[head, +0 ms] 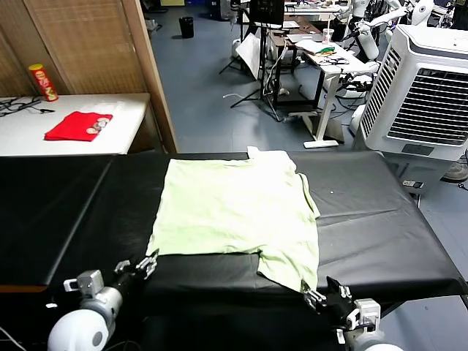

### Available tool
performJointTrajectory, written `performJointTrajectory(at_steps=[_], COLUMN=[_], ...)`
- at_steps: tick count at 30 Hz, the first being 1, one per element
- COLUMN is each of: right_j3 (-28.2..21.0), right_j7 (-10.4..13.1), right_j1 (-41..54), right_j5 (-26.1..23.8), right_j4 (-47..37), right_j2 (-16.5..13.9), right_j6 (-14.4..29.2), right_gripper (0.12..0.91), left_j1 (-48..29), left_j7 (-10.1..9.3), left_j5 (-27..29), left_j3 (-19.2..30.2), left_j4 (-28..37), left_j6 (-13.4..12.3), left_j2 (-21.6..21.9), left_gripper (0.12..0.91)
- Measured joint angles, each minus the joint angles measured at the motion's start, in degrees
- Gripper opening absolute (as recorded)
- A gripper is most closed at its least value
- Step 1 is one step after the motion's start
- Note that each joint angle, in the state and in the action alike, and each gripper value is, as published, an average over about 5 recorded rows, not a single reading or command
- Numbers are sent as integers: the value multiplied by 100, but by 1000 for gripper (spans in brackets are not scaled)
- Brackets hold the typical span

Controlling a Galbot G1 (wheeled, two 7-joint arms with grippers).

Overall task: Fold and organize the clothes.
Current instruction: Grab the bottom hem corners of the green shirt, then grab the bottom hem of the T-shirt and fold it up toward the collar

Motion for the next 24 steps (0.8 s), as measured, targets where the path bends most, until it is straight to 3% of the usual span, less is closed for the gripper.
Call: performJointTrajectory(at_steps=[2, 5, 13, 17, 24], right_j3=[12, 63, 291, 378, 302], right_j7=[12, 33, 76, 1, -234], right_j1=[-39, -124, -588, -609, 145], right_j5=[-18, -28, -25, -15, 145], right_j4=[48, 196, 780, 802, 84], right_j2=[19, 38, 32, -49, -308], right_j6=[27, 40, 100, 350, 1031], right_gripper=[152, 121, 121, 121, 121], left_j1=[17, 83, 558, 963, 944], left_j7=[5, 5, -66, -86, -139], left_j5=[11, 8, 7, 27, 234], left_j3=[10, 1, -216, -309, -266], left_j4=[-5, -69, -663, -1060, -1244], left_j6=[-2, -1, -34, -131, -653], left_j2=[-8, -19, -62, -123, -263], left_gripper=[183, 125, 127, 127, 127])
